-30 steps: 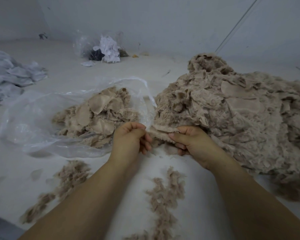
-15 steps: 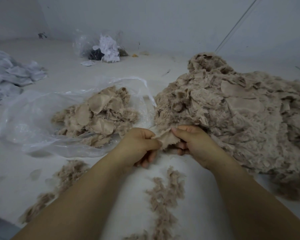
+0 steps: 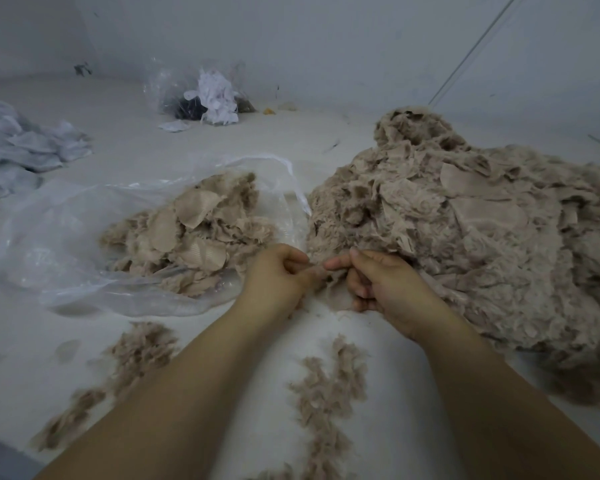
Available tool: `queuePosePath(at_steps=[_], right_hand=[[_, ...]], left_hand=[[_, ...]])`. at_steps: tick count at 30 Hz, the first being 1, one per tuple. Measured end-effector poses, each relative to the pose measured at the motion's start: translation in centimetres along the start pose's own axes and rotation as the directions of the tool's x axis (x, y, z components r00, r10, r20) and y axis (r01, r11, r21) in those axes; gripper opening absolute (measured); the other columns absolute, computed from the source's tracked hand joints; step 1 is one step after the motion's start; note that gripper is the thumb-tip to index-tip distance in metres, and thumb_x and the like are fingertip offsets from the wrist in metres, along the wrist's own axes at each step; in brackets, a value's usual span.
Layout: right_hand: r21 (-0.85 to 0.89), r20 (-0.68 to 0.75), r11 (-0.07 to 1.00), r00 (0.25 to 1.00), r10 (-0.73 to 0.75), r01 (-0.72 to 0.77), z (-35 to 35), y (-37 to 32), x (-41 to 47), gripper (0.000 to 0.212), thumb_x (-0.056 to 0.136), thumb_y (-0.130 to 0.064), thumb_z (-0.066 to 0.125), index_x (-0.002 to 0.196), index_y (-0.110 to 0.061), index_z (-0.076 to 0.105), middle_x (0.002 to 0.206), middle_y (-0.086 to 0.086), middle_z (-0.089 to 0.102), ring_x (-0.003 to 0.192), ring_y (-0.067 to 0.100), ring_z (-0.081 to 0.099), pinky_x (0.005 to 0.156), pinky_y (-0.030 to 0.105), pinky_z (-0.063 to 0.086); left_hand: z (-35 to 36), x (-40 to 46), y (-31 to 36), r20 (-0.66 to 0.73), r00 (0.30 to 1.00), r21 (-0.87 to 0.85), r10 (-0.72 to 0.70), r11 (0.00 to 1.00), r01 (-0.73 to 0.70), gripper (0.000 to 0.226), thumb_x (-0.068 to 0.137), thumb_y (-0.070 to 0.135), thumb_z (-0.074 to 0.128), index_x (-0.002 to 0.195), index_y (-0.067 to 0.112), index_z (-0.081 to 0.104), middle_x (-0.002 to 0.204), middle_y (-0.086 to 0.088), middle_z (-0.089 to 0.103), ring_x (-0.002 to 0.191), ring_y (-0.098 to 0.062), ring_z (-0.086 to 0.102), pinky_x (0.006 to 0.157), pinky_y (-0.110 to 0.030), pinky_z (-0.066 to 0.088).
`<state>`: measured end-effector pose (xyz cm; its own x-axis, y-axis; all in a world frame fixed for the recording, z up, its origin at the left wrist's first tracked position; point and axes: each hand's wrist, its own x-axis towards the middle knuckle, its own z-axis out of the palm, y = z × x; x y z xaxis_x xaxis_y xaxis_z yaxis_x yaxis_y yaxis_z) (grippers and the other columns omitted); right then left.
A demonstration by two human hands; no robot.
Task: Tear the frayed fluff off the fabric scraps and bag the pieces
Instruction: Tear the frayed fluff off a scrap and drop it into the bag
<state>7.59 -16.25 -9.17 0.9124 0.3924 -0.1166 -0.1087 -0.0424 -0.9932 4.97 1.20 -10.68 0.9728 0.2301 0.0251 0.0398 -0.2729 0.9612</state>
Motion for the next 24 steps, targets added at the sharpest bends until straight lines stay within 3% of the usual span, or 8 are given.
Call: queuePosePath(at_steps=[2, 4, 9, 13, 17, 20, 22, 24], right_hand=[[0.005, -0.003, 1.0, 1.0, -0.003, 0.003, 0.0, 0.0, 0.0, 0.041, 0.106, -0.033, 0.038, 0.099, -0.017, 0.075, 0.051, -0.002, 0.044, 0.047, 0.007, 0.044, 0.05, 0.022, 0.048], [0.007, -0.001, 1.0, 1.0, -0.007, 0.007, 0.0, 0.0, 0.0, 0.04, 0.106, -0.032, 0.038, 0.102, -0.017, 0.075, 0.051, -0.002, 0.043, 0.047, 0.006, 0.043, 0.049, 0.022, 0.047], [-0.009, 0.0, 1.0, 1.0, 0.0, 0.0, -0.1, 0.1, 0.0, 0.038, 0.106, -0.032, 0.038, 0.107, -0.017, 0.073, 0.051, -0.002, 0.043, 0.048, 0.006, 0.043, 0.049, 0.021, 0.045], [0.02, -0.003, 1.0, 1.0, -0.002, 0.002, 0.1, 0.0, 0.1, 0.038, 0.106, -0.031, 0.038, 0.106, -0.015, 0.072, 0.049, -0.003, 0.043, 0.046, 0.006, 0.042, 0.047, 0.02, 0.044], [0.02, -0.007, 1.0, 1.0, -0.005, 0.005, 0.0, 0.0, 0.1, 0.038, 0.106, -0.031, 0.038, 0.104, -0.014, 0.073, 0.049, -0.002, 0.043, 0.046, 0.007, 0.042, 0.047, 0.02, 0.043], [0.004, -0.017, 1.0, 1.0, 0.004, -0.004, 0.0, 0.0, 0.1, 0.04, 0.106, -0.031, 0.038, 0.103, -0.012, 0.073, 0.049, -0.002, 0.043, 0.045, 0.007, 0.042, 0.046, 0.02, 0.043], [0.007, -0.027, 1.0, 0.999, 0.018, -0.018, 0.1, 0.0, 0.2, 0.039, 0.106, -0.03, 0.039, 0.102, -0.01, 0.072, 0.049, -0.002, 0.043, 0.044, 0.007, 0.042, 0.046, 0.02, 0.043], [0.013, -0.036, 0.999, 0.999, 0.033, -0.032, 0.2, 0.0, 0.3, 0.038, 0.105, -0.029, 0.04, 0.103, -0.008, 0.071, 0.048, -0.003, 0.042, 0.044, 0.007, 0.041, 0.045, 0.02, 0.042]], left_hand=[[0.5, 0.2, 0.1, 0.04, 0.998, 0.228, 0.054, 0.972, -0.061, 0.026, 0.077, 0.025, 0.082, 0.088, 0.022, 0.059, 0.076, 0.002, 0.061, 0.061, -0.014, 0.06, 0.052, -0.03, 0.05], [0.9, 0.0, 0.2, 0.03, 0.989, 0.369, 0.146, 0.918, -0.146, 0.023, 0.08, 0.022, 0.079, 0.086, 0.024, 0.057, 0.076, 0.005, 0.057, 0.068, -0.014, 0.056, 0.056, -0.021, 0.043], [0.9, -0.7, 0.1, -0.087, 0.933, 0.347, 0.35, 0.888, -0.301, 0.022, 0.081, 0.026, 0.076, 0.077, 0.024, 0.055, 0.072, 0.011, 0.05, 0.065, -0.003, 0.048, 0.053, -0.016, 0.034], [1.5, -1.1, 0.5, 0.066, 0.966, 0.536, 0.251, 0.807, -0.246, 0.028, 0.077, 0.045, 0.075, 0.074, 0.019, 0.065, 0.069, 0.005, 0.062, 0.063, -0.01, 0.059, 0.055, -0.032, 0.049], [2.3, -1.0, 0.7, 0.095, 0.967, 0.684, 0.238, 0.69, -0.237, 0.028, 0.079, 0.051, 0.07, 0.075, 0.028, 0.055, 0.074, 0.011, 0.056, 0.068, -0.013, 0.056, 0.05, -0.026, 0.035], [1.9, -0.8, 0.3, 0.109, 0.979, 0.565, 0.171, 0.8, -0.203, 0.022, 0.085, 0.032, 0.07, 0.069, 0.028, 0.055, 0.068, 0.01, 0.057, 0.068, -0.014, 0.058, 0.055, -0.028, 0.04], [1.3, -0.9, 0.3, 0.088, 0.988, 0.283, 0.124, 0.948, -0.144, 0.024, 0.088, 0.018, 0.067, 0.068, 0.024, 0.055, 0.064, 0.006, 0.058, 0.057, -0.014, 0.054, 0.054, -0.03, 0.043], [0.5, -1.2, 0.5, 0.078, 0.996, -0.052, 0.039, 0.998, -0.035, 0.025, 0.093, 0.006, 0.061, 0.071, 0.014, 0.053, 0.054, -0.002, 0.057, 0.043, -0.013, 0.049, 0.042, -0.022, 0.037]])
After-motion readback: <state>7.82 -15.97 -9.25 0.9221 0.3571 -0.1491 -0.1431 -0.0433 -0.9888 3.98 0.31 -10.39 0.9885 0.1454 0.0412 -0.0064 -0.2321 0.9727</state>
